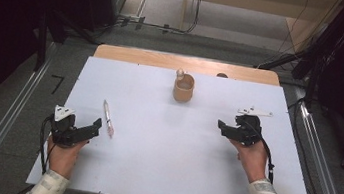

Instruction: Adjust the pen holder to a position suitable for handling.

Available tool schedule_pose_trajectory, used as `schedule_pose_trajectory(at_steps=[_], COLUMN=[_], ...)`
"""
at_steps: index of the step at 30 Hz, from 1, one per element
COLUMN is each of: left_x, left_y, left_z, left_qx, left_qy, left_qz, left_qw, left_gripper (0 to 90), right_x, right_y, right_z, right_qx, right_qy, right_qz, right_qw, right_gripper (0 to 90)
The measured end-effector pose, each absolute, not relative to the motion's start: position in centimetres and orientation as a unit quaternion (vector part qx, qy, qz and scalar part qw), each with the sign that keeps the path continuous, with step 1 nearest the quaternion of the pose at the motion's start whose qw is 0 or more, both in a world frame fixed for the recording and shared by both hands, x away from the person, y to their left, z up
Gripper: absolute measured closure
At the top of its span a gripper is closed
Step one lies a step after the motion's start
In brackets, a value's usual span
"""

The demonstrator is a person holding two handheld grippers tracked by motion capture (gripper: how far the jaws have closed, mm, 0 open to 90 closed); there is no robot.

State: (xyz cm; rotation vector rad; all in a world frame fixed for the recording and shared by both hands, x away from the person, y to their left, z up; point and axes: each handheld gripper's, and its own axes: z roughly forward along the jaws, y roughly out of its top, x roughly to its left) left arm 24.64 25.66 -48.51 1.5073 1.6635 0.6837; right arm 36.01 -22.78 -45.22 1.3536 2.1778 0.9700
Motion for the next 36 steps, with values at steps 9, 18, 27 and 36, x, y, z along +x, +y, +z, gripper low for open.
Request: schedule_pose_trajectory(at_steps=[9,18,27,36], left_x=[24.7,24.6,24.6,24.6], left_y=[25.6,25.8,25.8,26.0], left_z=[-48.5,-48.5,-48.6,-48.7], left_qx=[0.593,0.591,0.591,0.590], left_qy=[0.653,0.654,0.654,0.657], left_qz=[0.267,0.266,0.261,0.259], left_qw=[0.389,0.391,0.392,0.391], left_gripper=[4.6,5.0,5.1,5.1], right_x=[38.1,39.8,41.7,43.0], right_y=[-20.4,-18.5,-16.8,-15.4], right_z=[-44.4,-44.2,-44.2,-44.3], right_qx=[0.479,0.477,0.483,0.480], right_qy=[0.782,0.786,0.784,0.785], right_qz=[0.348,0.343,0.344,0.346], right_qw=[0.198,0.192,0.184,0.186], right_gripper=[28.4,29.0,29.7,30.3])
